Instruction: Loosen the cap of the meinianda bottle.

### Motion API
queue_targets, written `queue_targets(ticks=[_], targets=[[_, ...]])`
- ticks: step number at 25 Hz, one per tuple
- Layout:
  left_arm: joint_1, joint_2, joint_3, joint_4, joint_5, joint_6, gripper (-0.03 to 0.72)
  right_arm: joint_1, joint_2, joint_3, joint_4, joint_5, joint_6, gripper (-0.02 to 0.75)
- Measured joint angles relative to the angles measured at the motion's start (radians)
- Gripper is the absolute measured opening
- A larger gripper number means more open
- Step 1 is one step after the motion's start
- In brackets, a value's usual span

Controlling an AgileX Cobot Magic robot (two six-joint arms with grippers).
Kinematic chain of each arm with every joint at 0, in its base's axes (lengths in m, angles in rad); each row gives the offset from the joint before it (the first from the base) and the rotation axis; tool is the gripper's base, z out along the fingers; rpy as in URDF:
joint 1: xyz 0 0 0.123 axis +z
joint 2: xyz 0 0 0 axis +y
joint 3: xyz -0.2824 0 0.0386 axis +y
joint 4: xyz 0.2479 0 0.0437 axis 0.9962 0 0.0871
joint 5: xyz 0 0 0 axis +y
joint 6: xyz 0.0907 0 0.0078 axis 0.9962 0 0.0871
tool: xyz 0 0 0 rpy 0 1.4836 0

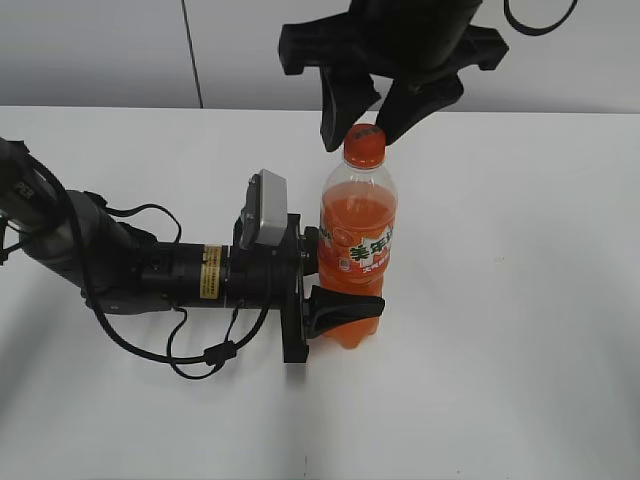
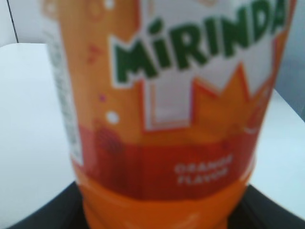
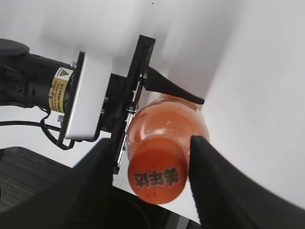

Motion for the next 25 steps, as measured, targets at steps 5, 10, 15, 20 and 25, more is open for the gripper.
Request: queue_targets(ticks=[5, 10, 15, 20, 25], targets=[[0.000, 0.000, 0.000, 0.000, 0.000, 0.000, 0.397, 0.000, 0.000, 0.000, -0.006, 0.000, -0.004, 0.388], [0.000, 0.000, 0.000, 0.000, 0.001, 0.000, 0.397, 0.000, 0.000, 0.000, -0.006, 0.000, -0.005, 0.388], [0.000, 0.000, 0.000, 0.000, 0.001, 0.000, 0.397, 0.000, -0.008, 0.018, -0.006, -0.002, -0.007, 0.388], [0.000, 0.000, 0.000, 0.000, 0.001, 0.000, 0.397, 0.000, -0.018, 0.039, -0.013, 0.003, -0.007, 0.388], [0.000, 0.000, 0.000, 0.000, 0.001, 0.000, 0.397, 0.000, -0.018, 0.007, -0.014, 0.003, -0.008, 0.388]])
